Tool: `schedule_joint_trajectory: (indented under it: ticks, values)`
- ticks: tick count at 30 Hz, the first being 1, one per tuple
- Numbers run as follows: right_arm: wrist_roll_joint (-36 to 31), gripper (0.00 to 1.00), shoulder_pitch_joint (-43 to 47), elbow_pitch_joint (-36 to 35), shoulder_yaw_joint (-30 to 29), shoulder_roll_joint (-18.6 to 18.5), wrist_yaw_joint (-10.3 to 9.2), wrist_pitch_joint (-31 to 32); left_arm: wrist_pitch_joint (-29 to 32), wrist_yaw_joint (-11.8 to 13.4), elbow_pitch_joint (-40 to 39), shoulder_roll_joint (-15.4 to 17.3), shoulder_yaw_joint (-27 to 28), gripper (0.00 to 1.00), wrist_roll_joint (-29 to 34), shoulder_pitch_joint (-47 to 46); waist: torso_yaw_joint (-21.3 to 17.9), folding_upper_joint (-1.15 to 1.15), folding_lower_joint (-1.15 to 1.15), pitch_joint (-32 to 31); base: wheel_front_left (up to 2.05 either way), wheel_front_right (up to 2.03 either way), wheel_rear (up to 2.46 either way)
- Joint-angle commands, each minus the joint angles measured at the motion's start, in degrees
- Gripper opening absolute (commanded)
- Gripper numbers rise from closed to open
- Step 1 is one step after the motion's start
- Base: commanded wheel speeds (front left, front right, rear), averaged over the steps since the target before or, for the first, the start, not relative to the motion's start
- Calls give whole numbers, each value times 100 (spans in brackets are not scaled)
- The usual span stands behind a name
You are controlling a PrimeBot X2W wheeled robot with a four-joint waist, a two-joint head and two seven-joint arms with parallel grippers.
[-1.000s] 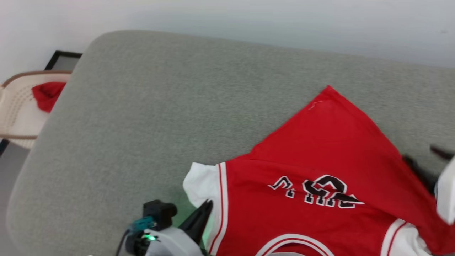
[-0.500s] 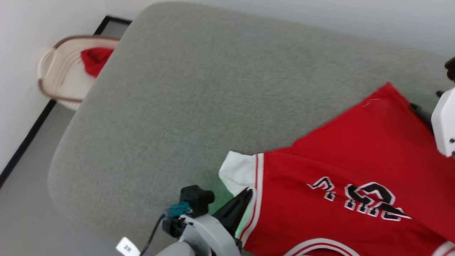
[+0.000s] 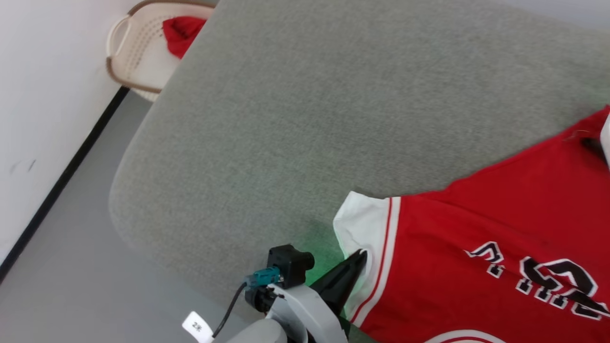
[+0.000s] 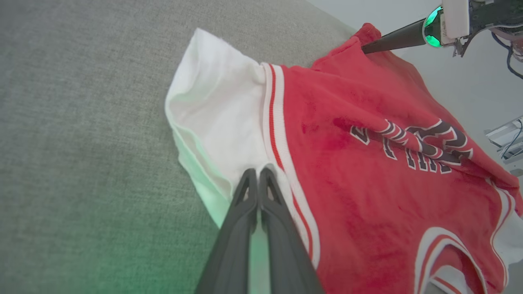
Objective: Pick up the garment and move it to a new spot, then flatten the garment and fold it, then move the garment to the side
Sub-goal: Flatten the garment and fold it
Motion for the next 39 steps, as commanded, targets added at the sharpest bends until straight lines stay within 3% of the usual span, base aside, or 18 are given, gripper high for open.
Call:
schedule_joint_trajectory:
  ticks: [1, 7, 8, 9, 15, 24, 29, 35, 39]
  values:
    - [107, 100, -65, 168, 211, -28, -2, 99, -34, -51, 51, -55, -12, 0, 28, -98, 217, 0, 0, 213, 0, 0, 0]
    - [300, 100, -66, 708, 587, 8, -6, 520, -79, -117, 197, -144, -14, 0, 26, -109, 296, 0, 0, 266, 0, 0, 0]
    - [341, 68, -68, 847, 612, 32, -6, 659, -88, -128, 220, -155, -6, 0, 21, -109, 298, 0, 0, 269, 0, 0, 0]
    - [357, 0, -69, 967, 633, 52, -7, 771, -88, -130, 241, -166, 3, 0, 18, -109, 297, 0, 0, 272, 0, 0, 0]
    - [330, 0, -239, 1302, 605, 131, -6, 1082, -116, -170, 349, -163, 49, 0, 17, -119, 241, 0, 0, 245, 0, 0, 0]
    - [351, 0, -681, 1486, 359, 447, -7, 704, 133, -148, 342, 99, 145, 0, -94, -245, -106, 0, 0, -12, 0, 0, 0]
    - [469, 0, -962, 1267, 362, 696, -5, 462, 1049, -1, -17, 627, 218, 0, -268, -544, -392, 0, 0, -384, 0, 0, 0]
    - [488, 0, -1087, 915, 552, 757, -4, 88, 2224, 275, -825, 1619, 325, 0, -162, -1183, -797, 0, 0, -879, 0, 0, 0]
    - [548, 0, -1169, 702, 643, 734, -5, -341, 2827, 217, -1172, 2168, 401, 0, -61, -1721, -1038, 0, 0, -1206, 0, 0, 0]
